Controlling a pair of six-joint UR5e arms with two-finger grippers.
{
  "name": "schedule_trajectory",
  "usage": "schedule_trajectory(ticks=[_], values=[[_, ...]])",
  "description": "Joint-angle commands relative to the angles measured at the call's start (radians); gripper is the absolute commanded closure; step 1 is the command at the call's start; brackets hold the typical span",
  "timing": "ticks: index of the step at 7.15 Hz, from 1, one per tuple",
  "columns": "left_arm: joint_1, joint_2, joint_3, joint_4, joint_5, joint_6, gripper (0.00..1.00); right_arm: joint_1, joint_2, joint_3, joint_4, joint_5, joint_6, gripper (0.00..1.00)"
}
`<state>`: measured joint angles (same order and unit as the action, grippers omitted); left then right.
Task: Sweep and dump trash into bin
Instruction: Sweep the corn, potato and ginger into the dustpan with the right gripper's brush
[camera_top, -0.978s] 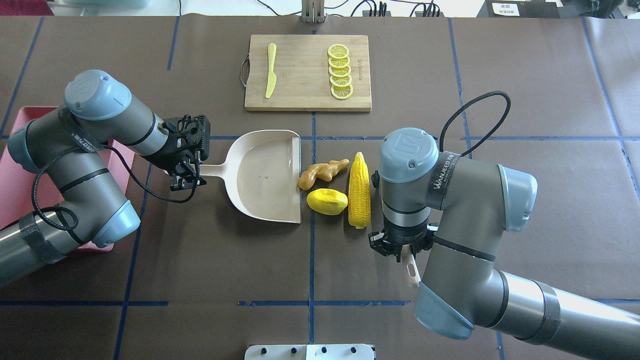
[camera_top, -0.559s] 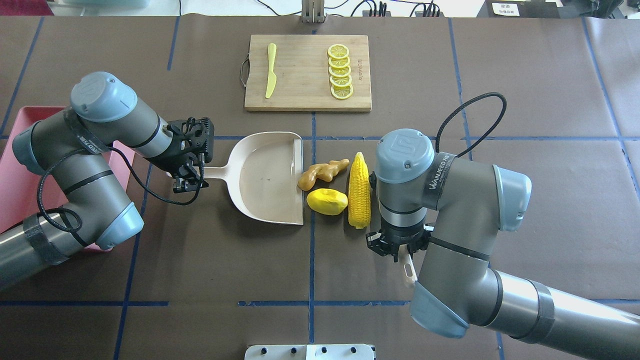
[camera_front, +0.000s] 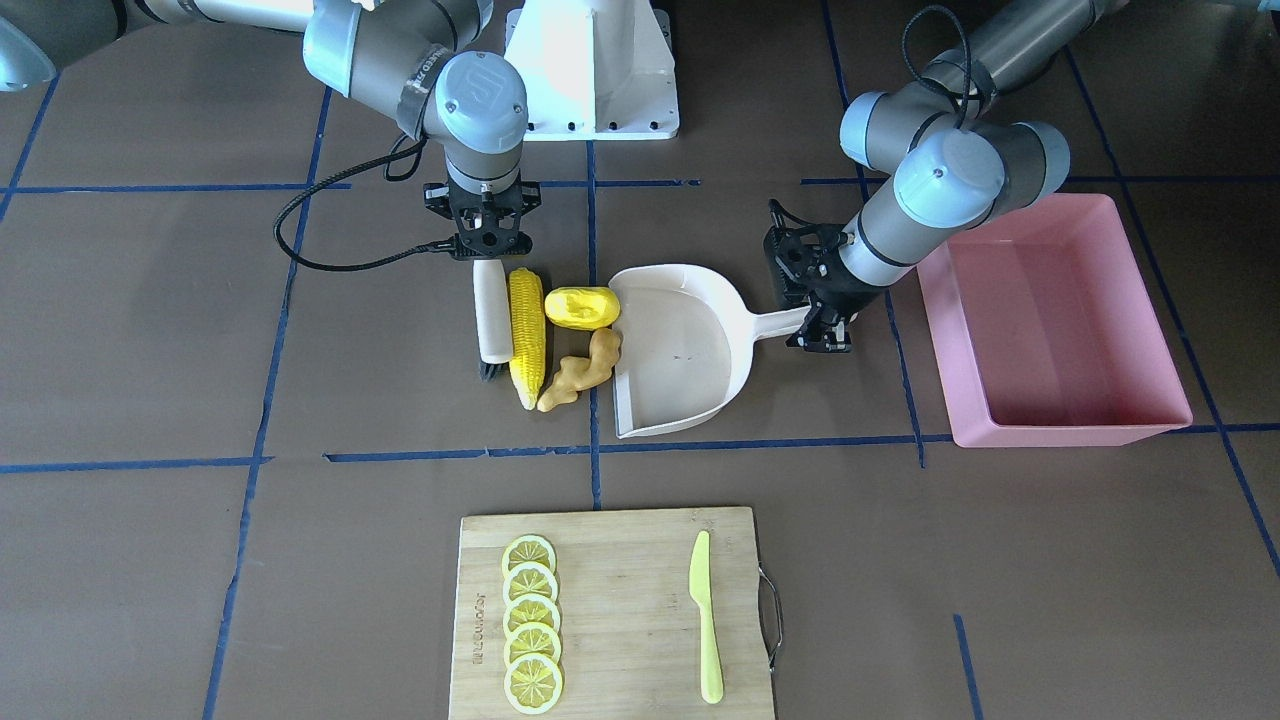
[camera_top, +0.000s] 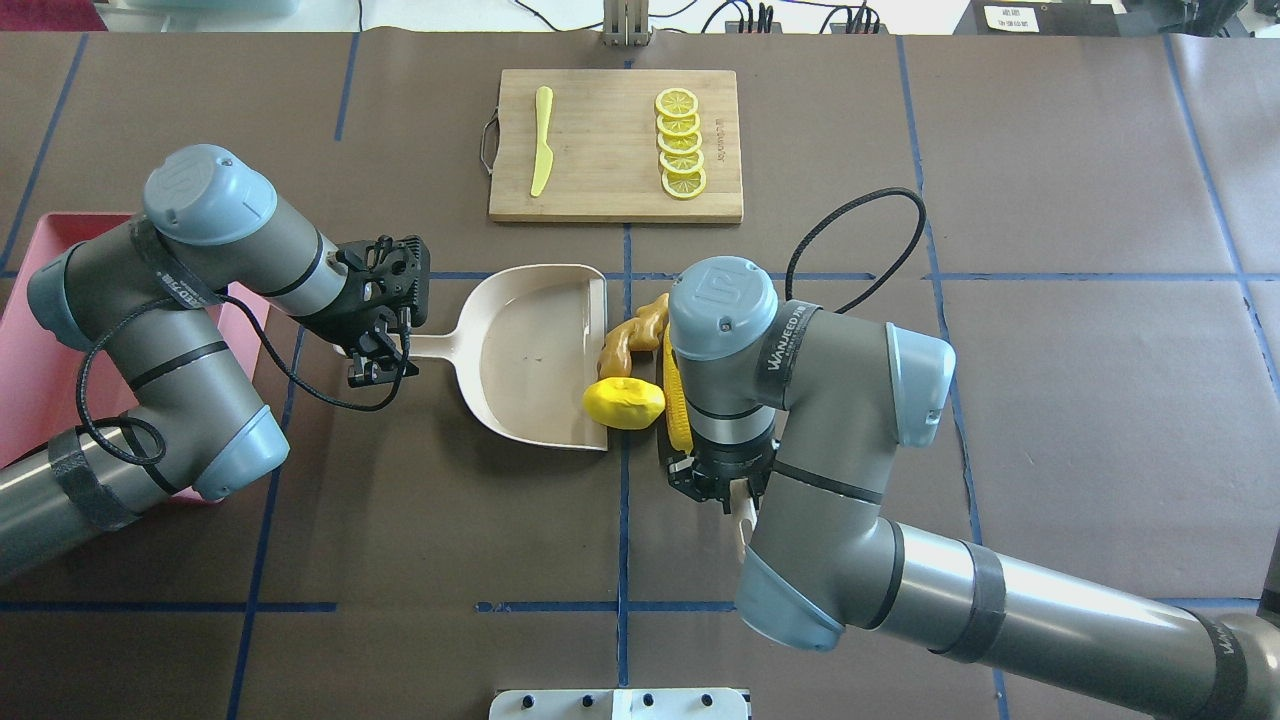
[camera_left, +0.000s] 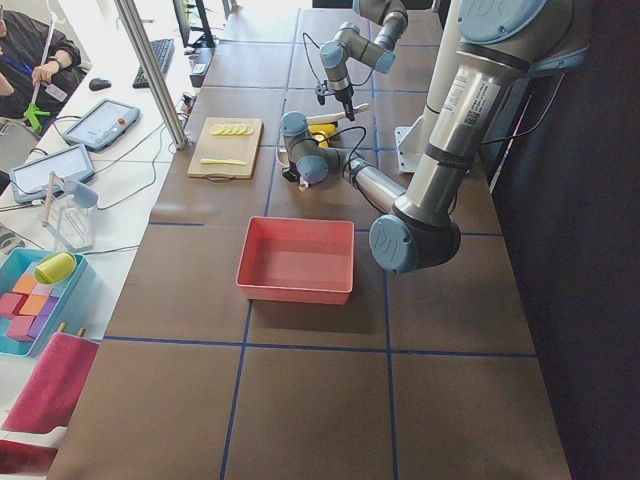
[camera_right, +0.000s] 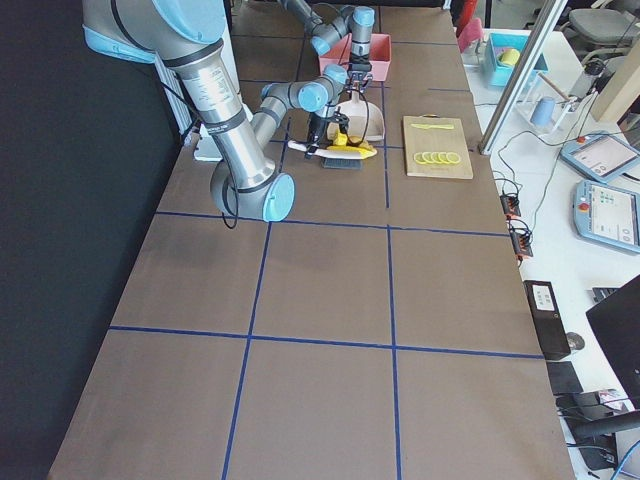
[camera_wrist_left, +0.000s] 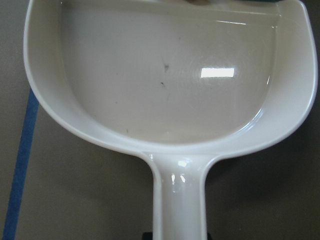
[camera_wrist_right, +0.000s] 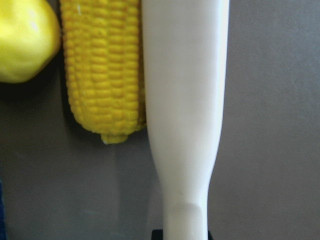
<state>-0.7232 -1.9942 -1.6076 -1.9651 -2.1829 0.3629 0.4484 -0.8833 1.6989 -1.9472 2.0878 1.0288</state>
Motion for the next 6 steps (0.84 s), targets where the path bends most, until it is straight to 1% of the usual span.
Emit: schedule_trajectory(ticks=[1, 3, 4, 5, 6], values=[[0.002, -0.001, 0.000, 0.000, 0.000, -0.001, 1.00, -0.005, 0.070, -0.070, 0.014, 0.000, 0.001, 1.00], [0.002, 0.000, 0.000, 0.000, 0.005, -0.001, 1.00, -0.011, 0.101, -0.113, 0.071, 0.000, 0.001, 1.00], [0.005, -0.001, 0.000, 0.000, 0.005, -0.002, 1.00, -0.013, 0.159, -0.173, 0.071, 0.000, 0.001, 1.00], [0.005, -0.001, 0.000, 0.000, 0.005, -0.004, 1.00, -0.017, 0.184, -0.195, 0.085, 0.000, 0.002, 1.00], [0.007, -0.003, 0.000, 0.000, 0.005, -0.005, 1.00, -0.025, 0.187, -0.196, 0.102, 0.000, 0.004, 1.00]])
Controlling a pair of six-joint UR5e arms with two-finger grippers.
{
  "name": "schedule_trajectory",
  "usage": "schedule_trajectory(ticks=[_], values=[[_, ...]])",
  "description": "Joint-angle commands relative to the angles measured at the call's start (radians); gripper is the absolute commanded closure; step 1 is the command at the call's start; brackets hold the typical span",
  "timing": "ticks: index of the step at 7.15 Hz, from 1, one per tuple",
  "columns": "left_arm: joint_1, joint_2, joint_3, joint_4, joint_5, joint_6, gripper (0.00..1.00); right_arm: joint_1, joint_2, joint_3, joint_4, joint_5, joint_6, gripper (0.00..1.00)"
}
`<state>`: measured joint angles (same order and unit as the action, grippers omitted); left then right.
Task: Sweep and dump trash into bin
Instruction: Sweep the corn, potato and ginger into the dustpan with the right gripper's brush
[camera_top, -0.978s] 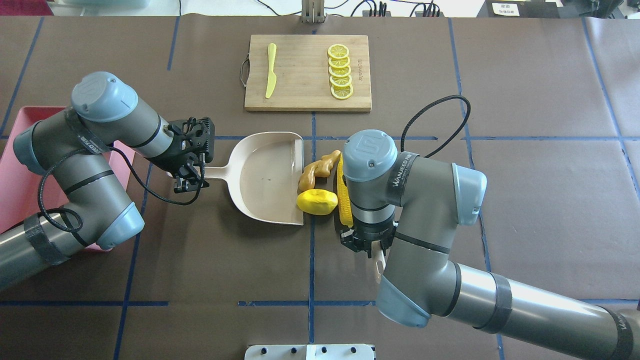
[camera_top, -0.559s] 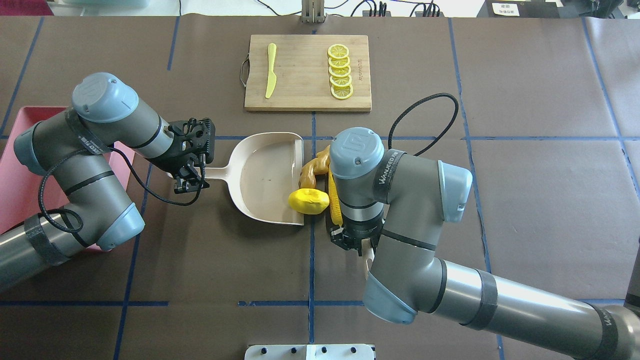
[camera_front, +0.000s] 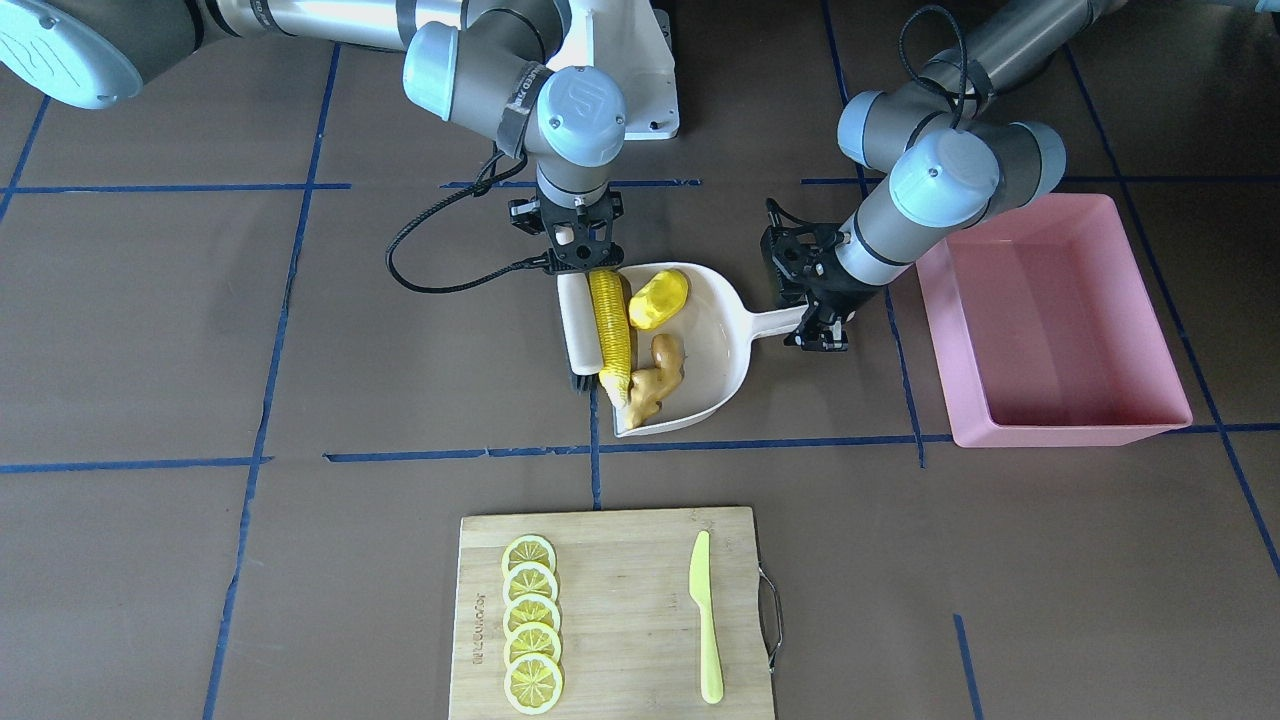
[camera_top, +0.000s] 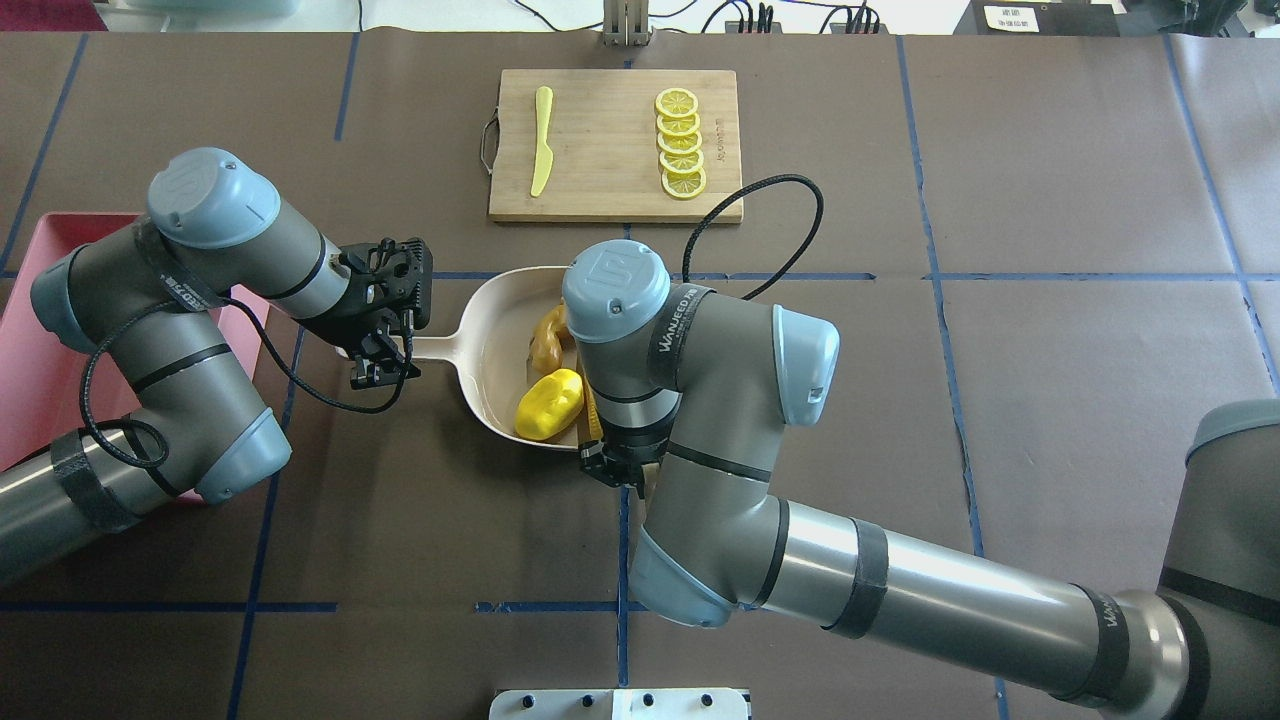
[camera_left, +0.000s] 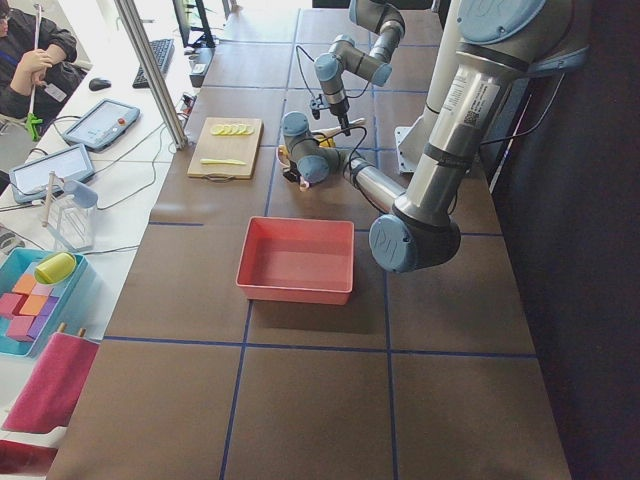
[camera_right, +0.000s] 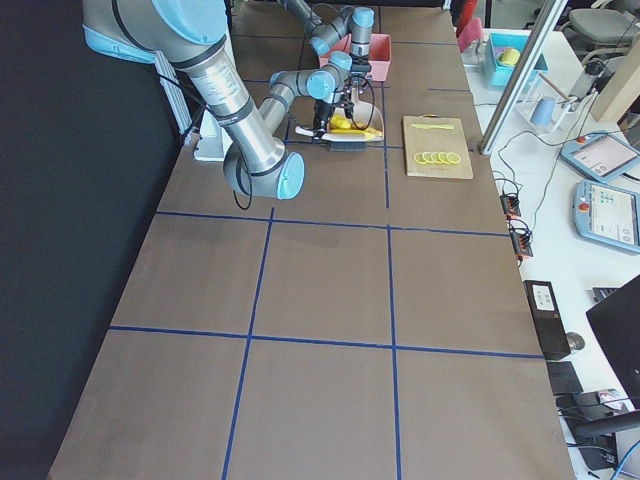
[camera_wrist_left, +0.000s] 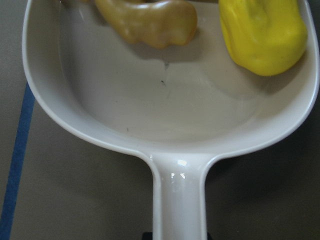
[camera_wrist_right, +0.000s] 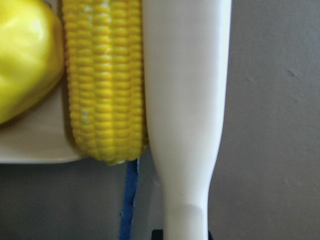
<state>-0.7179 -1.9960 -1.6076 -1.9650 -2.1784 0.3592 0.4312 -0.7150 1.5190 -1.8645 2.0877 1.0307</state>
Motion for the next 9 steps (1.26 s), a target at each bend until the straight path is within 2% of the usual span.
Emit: schedule_trajectory(ticks=[1, 5, 6, 9], values=[[0.000, -0.001, 0.000, 0.000, 0.002, -0.002, 1.00, -0.015, 0.031, -0.016, 0.024, 0.000, 0.003, 1.00], [0.003, -0.001, 0.000, 0.000, 0.002, -0.003, 1.00, -0.020, 0.061, -0.013, 0.030, 0.000, 0.019, 1.00], [0.014, 0.000, 0.000, 0.000, 0.002, -0.003, 1.00, -0.020, 0.063, -0.014, 0.065, 0.000, 0.028, 1.00], [0.015, 0.000, 0.002, -0.002, 0.000, -0.002, 1.00, 0.029, 0.052, -0.014, 0.065, 0.009, 0.025, 1.00]])
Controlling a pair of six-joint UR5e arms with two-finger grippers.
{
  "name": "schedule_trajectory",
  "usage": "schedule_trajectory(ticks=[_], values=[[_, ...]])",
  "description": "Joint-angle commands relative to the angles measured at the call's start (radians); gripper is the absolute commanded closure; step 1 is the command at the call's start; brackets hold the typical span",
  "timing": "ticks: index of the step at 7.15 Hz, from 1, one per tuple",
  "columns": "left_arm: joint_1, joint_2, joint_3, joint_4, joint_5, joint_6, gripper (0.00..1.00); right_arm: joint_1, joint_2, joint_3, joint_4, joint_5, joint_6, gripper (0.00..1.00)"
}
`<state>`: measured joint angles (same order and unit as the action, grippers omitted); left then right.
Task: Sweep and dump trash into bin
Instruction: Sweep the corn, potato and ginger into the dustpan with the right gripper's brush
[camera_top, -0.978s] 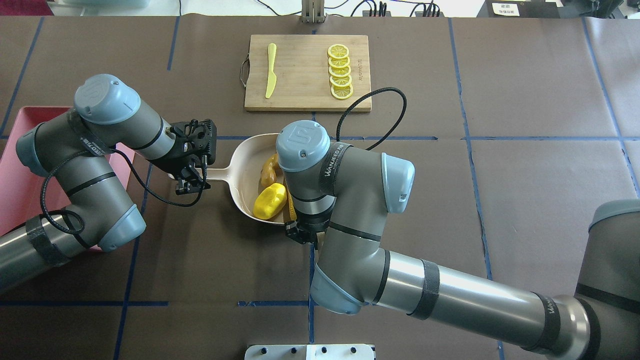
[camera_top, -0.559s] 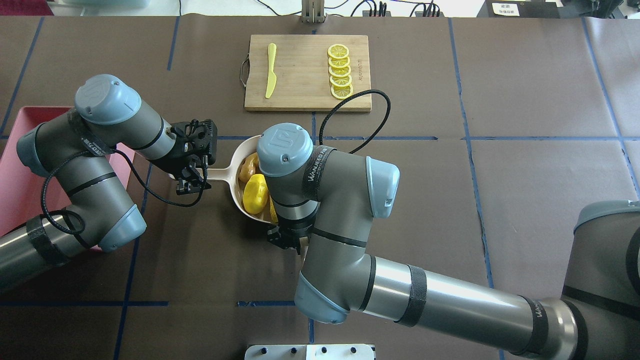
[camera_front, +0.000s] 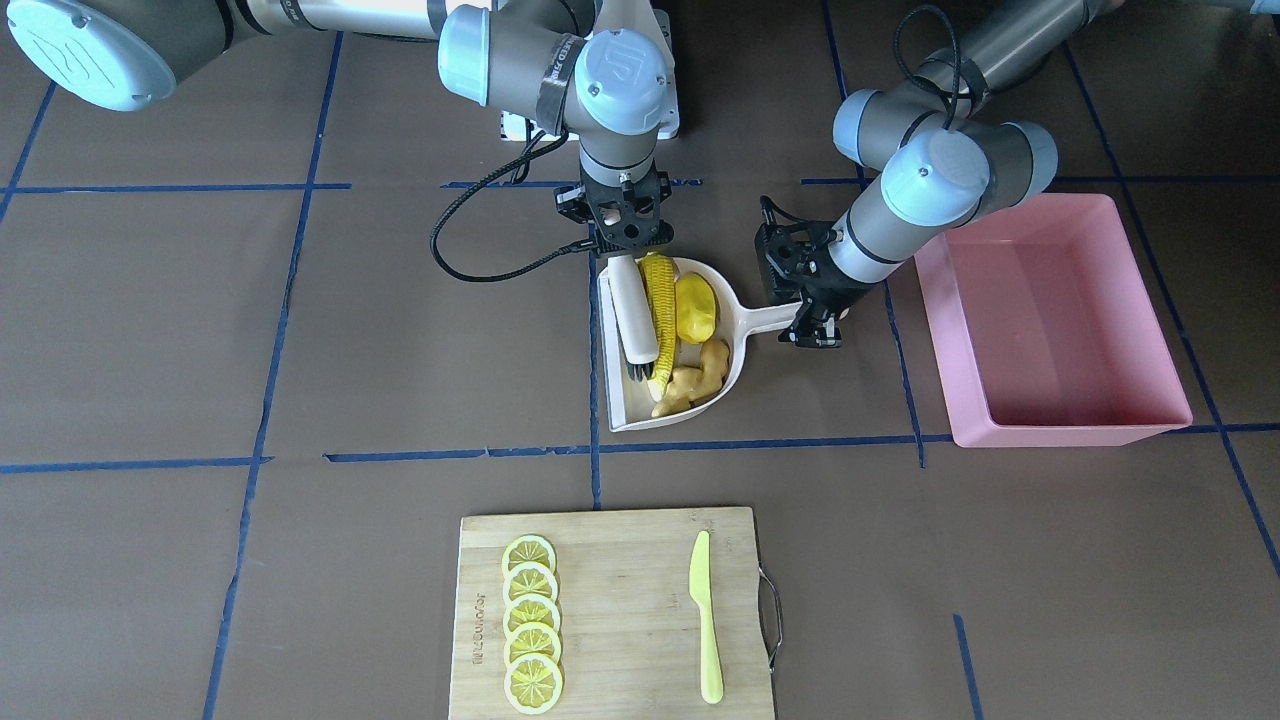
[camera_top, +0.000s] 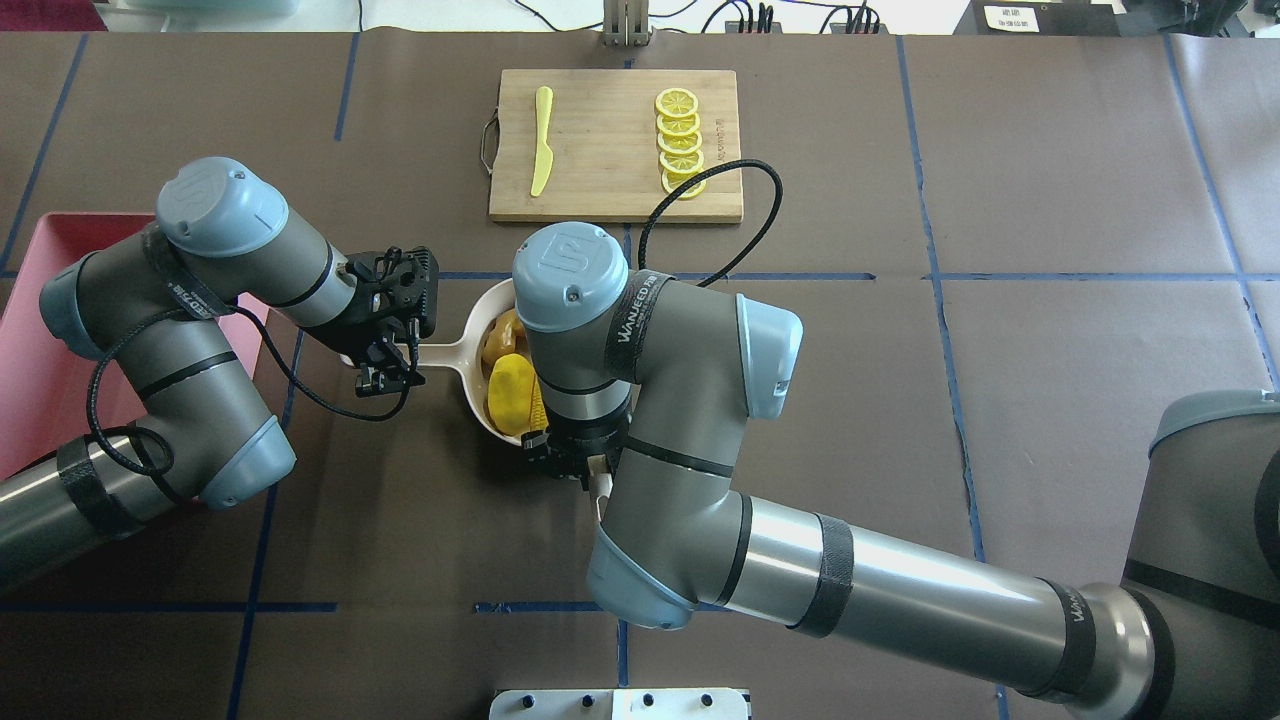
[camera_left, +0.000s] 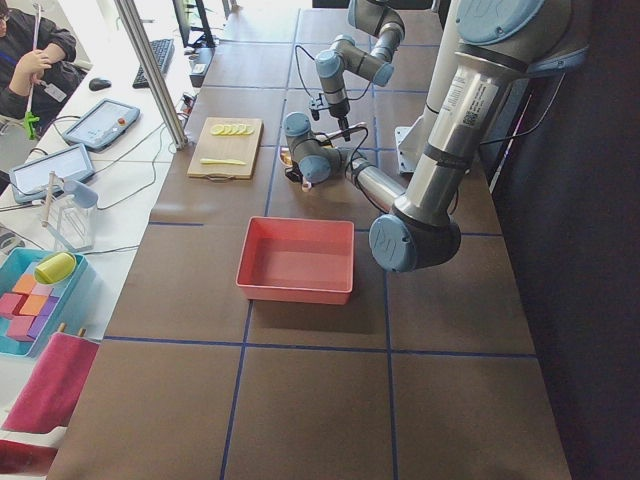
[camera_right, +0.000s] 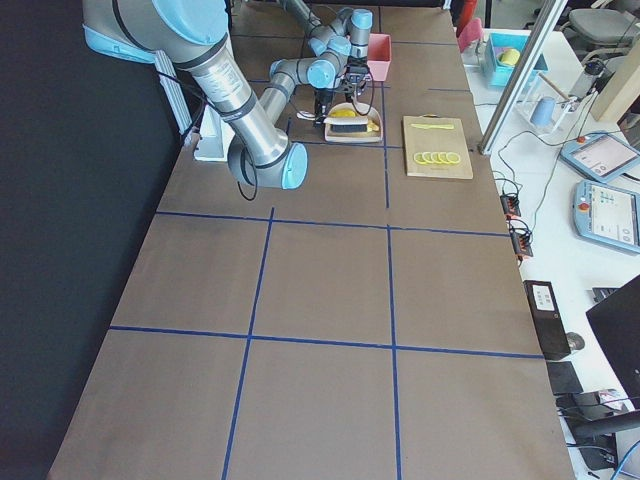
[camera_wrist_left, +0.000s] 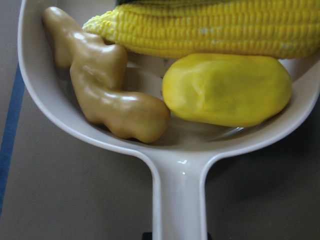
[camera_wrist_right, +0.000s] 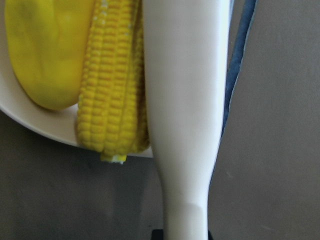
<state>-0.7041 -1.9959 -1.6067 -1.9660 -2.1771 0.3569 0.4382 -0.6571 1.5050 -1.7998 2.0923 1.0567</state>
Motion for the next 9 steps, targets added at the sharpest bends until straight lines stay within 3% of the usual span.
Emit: schedule_trajectory(ticks=[1, 4, 6, 9], values=[[0.002, 0.003, 0.002, -0.002, -0.010, 0.002, 1.00, 0.049, -0.009, 0.000, -0.001, 0.018, -0.003, 1.00], [0.002, 0.003, 0.004, -0.005, -0.015, 0.002, 1.00, 0.143, -0.033, 0.072, -0.009, 0.109, -0.007, 1.00], [0.002, 0.002, 0.001, -0.010, -0.018, 0.002, 1.00, 0.174, -0.094, 0.159, -0.018, 0.112, -0.007, 1.00], [0.002, 0.000, -0.001, -0.013, -0.157, 0.002, 1.00, 0.211, -0.189, 0.256, -0.018, 0.132, -0.017, 1.00]])
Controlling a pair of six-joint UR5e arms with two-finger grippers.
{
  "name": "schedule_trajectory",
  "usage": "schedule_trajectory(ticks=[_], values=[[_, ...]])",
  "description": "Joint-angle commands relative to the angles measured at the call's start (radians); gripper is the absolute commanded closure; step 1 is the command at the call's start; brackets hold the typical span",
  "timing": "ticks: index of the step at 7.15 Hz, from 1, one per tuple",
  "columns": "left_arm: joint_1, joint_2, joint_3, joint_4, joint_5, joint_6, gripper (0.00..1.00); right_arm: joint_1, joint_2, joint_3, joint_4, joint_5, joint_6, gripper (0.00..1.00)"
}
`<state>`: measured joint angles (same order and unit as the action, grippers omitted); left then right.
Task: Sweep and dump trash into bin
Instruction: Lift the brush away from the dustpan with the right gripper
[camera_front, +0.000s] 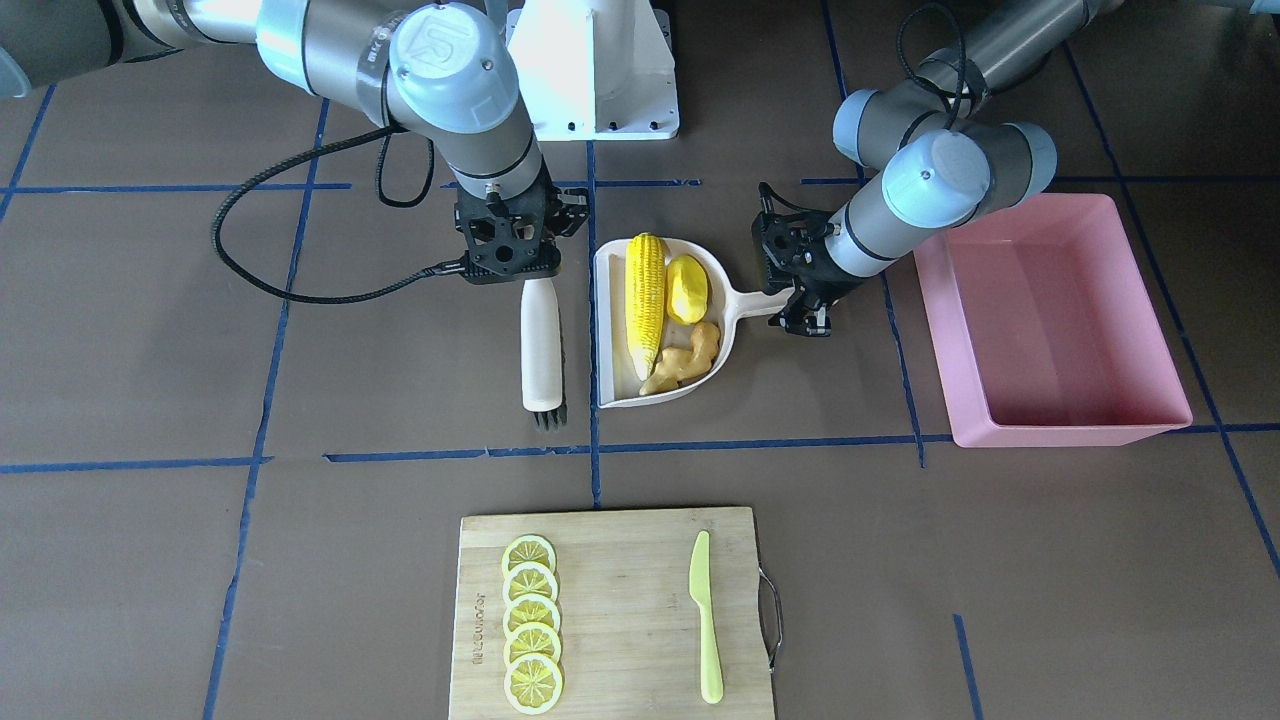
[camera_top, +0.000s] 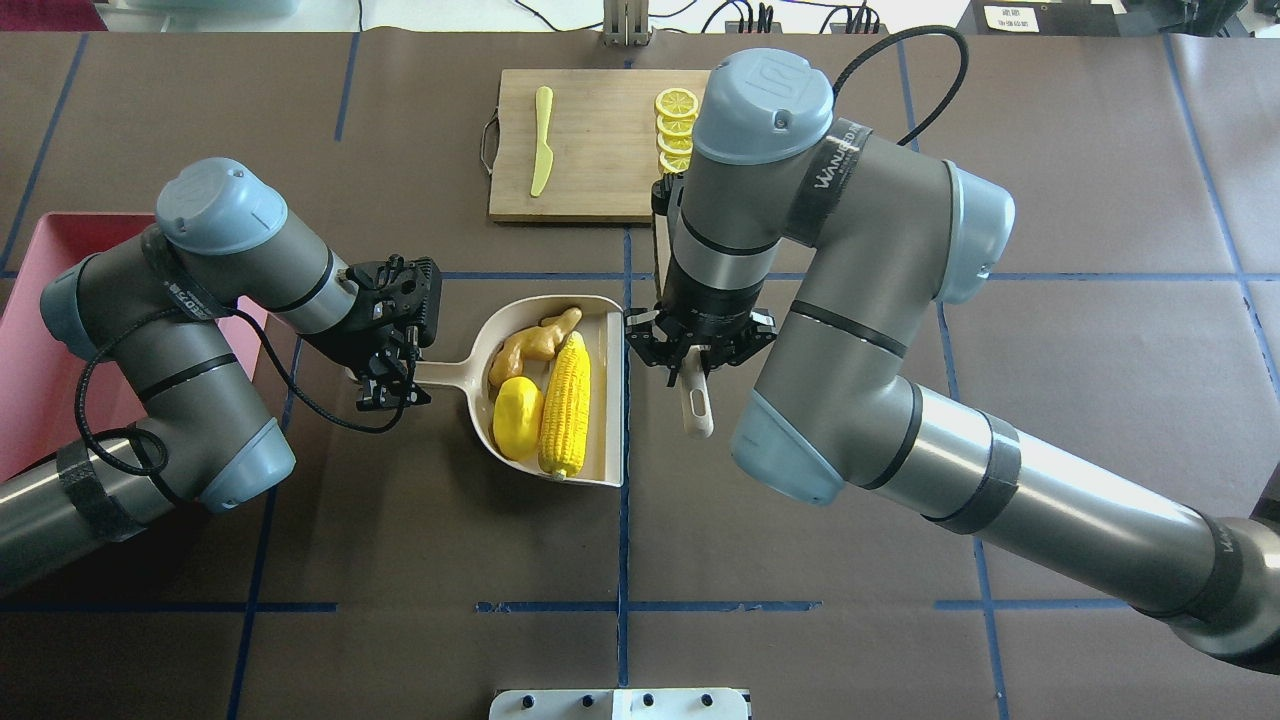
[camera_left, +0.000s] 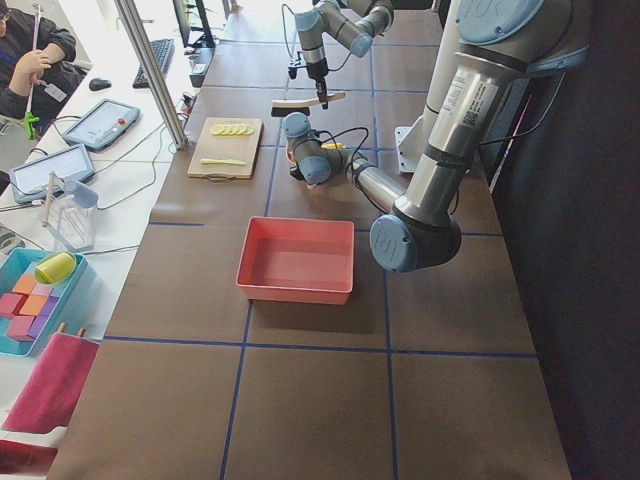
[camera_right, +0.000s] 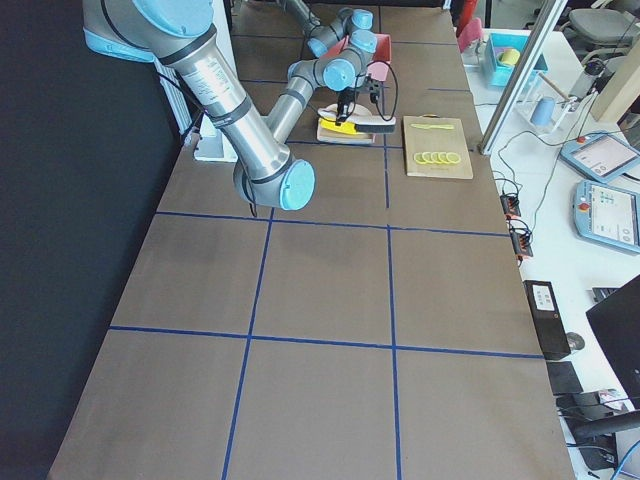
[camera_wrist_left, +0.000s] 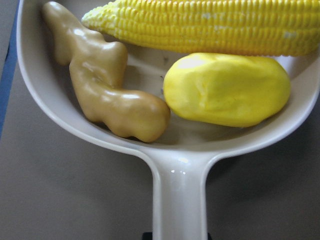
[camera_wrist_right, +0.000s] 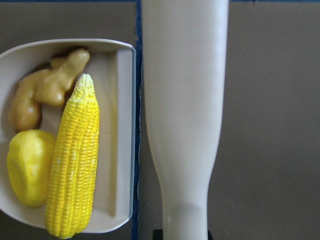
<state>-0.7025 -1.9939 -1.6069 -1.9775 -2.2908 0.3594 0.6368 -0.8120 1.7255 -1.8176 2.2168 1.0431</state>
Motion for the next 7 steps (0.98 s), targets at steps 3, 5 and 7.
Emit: schedule_trajectory(ticks=[3, 5, 7], values=[[0.000, -0.002, -0.002, -0.009, -0.064, -0.002, 1.00, 0.024, -0.039, 0.039, -0.032, 0.006, -0.008, 1.00], [-0.002, -0.002, -0.002, -0.015, -0.102, -0.003, 1.00, 0.030, -0.041, 0.055, -0.084, 0.006, -0.041, 1.00], [-0.015, -0.002, -0.004, -0.049, -0.139, -0.014, 1.00, 0.030, -0.045, 0.055, -0.086, -0.002, -0.041, 1.00]])
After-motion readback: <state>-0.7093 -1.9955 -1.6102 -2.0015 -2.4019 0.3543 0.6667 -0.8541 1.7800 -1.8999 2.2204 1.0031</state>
